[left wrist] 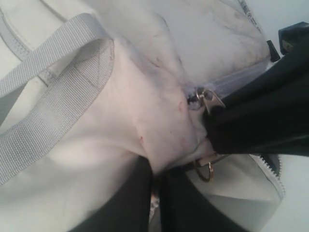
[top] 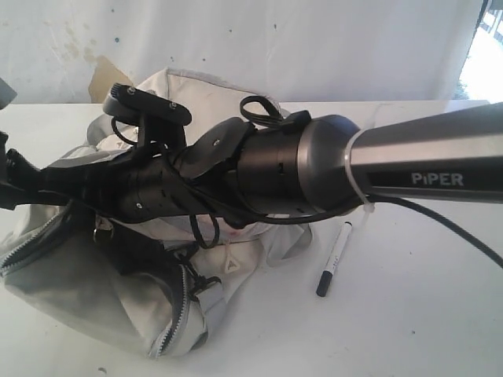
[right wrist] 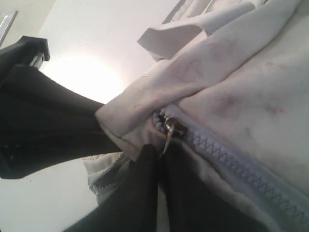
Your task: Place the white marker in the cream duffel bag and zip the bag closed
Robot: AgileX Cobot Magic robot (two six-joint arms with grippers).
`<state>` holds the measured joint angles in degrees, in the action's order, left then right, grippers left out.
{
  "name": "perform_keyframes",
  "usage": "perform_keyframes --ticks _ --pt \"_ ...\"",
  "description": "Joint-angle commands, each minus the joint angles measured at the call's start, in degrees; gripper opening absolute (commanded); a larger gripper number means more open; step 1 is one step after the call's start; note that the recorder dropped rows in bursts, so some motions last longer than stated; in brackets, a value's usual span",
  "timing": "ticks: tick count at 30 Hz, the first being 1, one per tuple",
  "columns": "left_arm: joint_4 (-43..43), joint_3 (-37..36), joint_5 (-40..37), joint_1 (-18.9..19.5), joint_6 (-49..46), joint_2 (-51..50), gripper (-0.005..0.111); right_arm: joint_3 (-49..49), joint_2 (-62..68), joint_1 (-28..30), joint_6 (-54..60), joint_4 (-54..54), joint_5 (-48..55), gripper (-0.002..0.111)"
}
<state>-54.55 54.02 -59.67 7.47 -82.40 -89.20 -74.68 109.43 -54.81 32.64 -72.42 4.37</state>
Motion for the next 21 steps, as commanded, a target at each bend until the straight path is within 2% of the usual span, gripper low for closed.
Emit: perform_keyframes --ticks 1,8,16,21 --pt "-2.4 0.3 0.2 -0.1 3.7 0.8 0.0 0.0 -0.6 0.3 0.7 2.6 5.0 0.0" --pt "-1.2 0.3 4.5 -0.1 11.3 0.8 0.0 0.1 -2.6 3.6 -3.4 9.2 14.1 0.0" --pt "-1.4 0.3 7.7 -0.1 19.1 0.8 0.0 0.1 -3.6 6.9 -21.5 30.8 23.0 0.0" --pt "-1.5 0.3 8.4 -0.1 21.4 0.8 0.0 0.1 -4.8 8.4 -27.0 40.0 27.7 0.0"
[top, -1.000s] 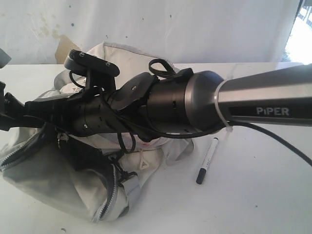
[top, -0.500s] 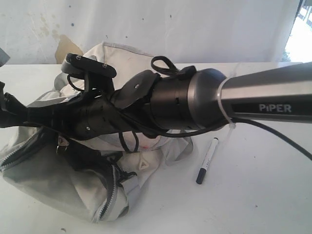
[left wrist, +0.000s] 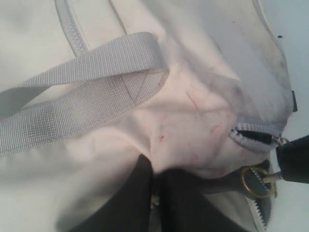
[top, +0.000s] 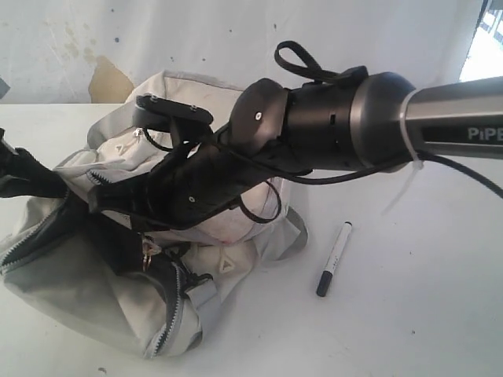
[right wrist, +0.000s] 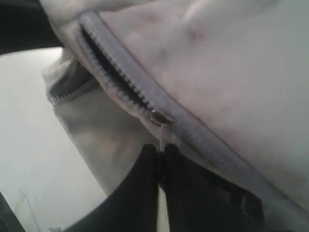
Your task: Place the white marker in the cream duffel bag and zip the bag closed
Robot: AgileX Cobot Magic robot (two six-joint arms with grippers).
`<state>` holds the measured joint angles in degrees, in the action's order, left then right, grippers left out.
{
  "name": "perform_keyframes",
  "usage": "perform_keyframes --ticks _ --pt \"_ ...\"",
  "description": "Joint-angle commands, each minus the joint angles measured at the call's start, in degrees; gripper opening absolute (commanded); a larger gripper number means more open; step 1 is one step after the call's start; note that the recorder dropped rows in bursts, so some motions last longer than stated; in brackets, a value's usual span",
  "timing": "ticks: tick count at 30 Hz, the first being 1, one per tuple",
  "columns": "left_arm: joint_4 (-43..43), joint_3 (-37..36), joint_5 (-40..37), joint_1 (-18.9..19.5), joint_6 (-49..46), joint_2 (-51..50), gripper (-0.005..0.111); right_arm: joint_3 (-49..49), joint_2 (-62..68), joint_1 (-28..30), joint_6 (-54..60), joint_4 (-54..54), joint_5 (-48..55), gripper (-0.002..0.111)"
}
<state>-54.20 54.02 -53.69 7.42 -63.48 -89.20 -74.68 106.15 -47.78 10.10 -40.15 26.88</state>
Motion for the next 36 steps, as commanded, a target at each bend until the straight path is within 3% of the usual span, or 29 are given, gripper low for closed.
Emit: perform_keyframes --ticks 1,8,18,29,34,35,36 --pt "-1.9 0.3 2.8 -0.1 3.7 0.8 0.0 0.1 -1.8 1.9 -5.4 9.0 6.1 0.0" --pt "-0.3 0.3 5.4 -0.1 11.3 0.8 0.0 0.1 -4.0 5.9 -10.1 18.3 11.3 0.0" --pt "11.2 0.3 10.3 -0.1 23.5 0.8 0.0 0.1 -4.4 10.3 -17.9 36.0 21.8 0.0" --pt "15.4 0.3 11.8 -0.1 23.5 0.8 0.0 0.1 -4.4 13.1 -16.2 45.3 20.0 0.0" --pt "12.5 0.3 12.2 -0.1 17.0 0.8 0.0 0.1 -4.4 12.9 -10.1 44.5 19.1 0.0" --pt "12.4 0.3 12.2 -0.1 14.8 0.8 0.002 0.1 -4.4 12.9 -9.6 44.1 18.5 0.0" --pt "12.0 0.3 12.2 -0.1 13.3 0.8 0.011 0.1 -4.4 12.9 -9.6 44.0 16.6 0.0"
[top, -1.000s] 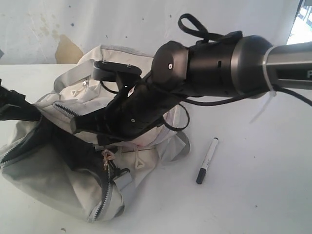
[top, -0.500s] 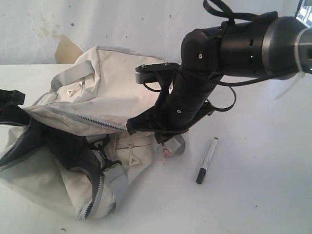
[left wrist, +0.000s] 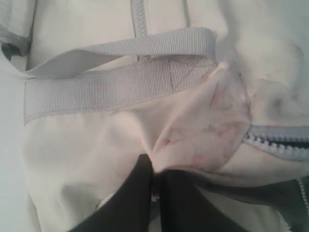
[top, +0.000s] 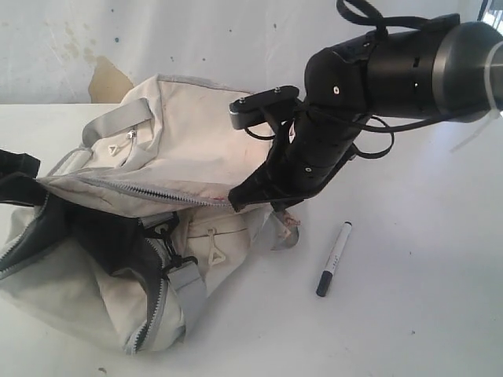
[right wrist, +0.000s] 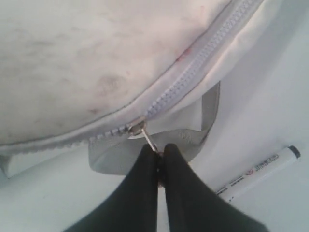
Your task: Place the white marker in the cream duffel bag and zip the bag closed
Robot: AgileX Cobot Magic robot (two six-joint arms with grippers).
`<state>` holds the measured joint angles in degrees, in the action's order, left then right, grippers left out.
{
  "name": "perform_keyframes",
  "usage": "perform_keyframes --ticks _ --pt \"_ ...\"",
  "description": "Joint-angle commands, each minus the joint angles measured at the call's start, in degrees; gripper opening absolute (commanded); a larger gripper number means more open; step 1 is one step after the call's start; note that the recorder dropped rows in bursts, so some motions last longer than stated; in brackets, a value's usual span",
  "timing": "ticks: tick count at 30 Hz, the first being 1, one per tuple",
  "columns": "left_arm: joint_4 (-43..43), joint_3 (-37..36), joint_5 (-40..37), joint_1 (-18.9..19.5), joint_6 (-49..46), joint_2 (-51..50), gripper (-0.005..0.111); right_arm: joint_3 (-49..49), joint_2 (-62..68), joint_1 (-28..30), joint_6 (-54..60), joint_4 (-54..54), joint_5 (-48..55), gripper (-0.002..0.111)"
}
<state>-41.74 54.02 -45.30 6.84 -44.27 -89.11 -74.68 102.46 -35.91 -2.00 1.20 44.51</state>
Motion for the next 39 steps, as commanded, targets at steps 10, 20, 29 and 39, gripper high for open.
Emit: perform_keyframes --ticks 10,20,29,39 --pt "-7.0 0.4 1.2 0.5 -7.1 5.8 0.079 0.0 -6.8 1.0 7.9 -6.0 -3.4 0.0" --pt "-11.2 0.4 -5.6 -3.0 -18.2 13.7 0.079 0.0 -7.0 1.0 11.2 -13.4 -4.0 0.0" --pt "-11.4 -4.0 4.2 -17.9 -37.2 13.7 0.079 0.0 -7.0 1.0 11.2 -15.1 -4.3 0.0" --pt "-29.3 -9.4 10.0 -24.6 -57.8 13.7 0.079 0.0 -7.0 1.0 11.2 -15.1 -4.3 0.0"
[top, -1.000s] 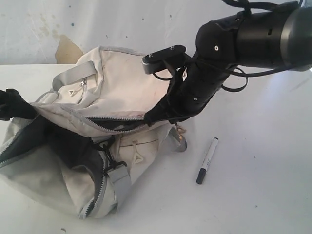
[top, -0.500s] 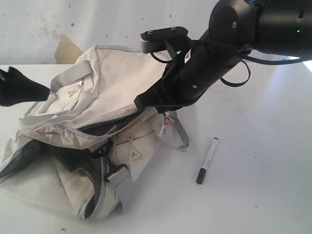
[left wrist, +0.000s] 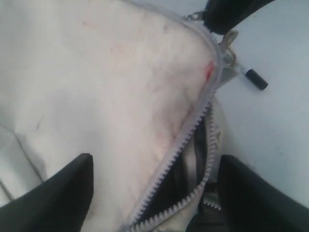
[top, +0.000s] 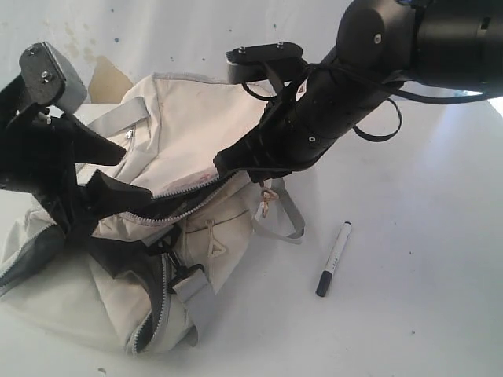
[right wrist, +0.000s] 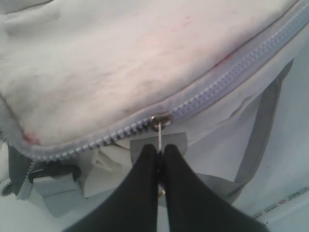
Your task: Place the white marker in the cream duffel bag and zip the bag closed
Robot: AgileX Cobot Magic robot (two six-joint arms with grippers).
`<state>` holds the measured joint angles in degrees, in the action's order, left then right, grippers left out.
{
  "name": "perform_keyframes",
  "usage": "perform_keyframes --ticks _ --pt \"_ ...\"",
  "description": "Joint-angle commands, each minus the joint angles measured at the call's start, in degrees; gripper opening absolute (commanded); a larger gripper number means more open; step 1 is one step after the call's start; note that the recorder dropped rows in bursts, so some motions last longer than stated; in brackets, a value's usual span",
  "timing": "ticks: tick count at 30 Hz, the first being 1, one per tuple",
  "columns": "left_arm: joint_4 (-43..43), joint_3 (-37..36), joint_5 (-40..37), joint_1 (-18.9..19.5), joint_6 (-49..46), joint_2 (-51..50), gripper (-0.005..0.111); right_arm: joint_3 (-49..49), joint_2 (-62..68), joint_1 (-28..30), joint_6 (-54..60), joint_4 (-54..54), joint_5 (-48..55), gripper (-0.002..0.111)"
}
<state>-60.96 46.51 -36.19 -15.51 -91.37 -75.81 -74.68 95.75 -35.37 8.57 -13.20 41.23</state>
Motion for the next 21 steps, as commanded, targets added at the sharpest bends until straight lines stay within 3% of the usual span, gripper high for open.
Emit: perform_keyframes --ticks 1,9,21 --pt "-11.3 -2.4 0.8 -2.7 -13.1 0.4 0.079 0.0 -0.3 0.5 0.6 -0.7 -1.0 0.0" --pt "-14.8 -4.5 4.5 -5.8 -18.4 -4.1 0.079 0.0 -0.3 0.5 0.6 -0.7 -1.0 0.0" --pt "-18.8 -2.4 8.5 -5.8 -19.9 -13.9 0.077 0.0 -0.3 0.5 0.6 -0.7 -1.0 0.0"
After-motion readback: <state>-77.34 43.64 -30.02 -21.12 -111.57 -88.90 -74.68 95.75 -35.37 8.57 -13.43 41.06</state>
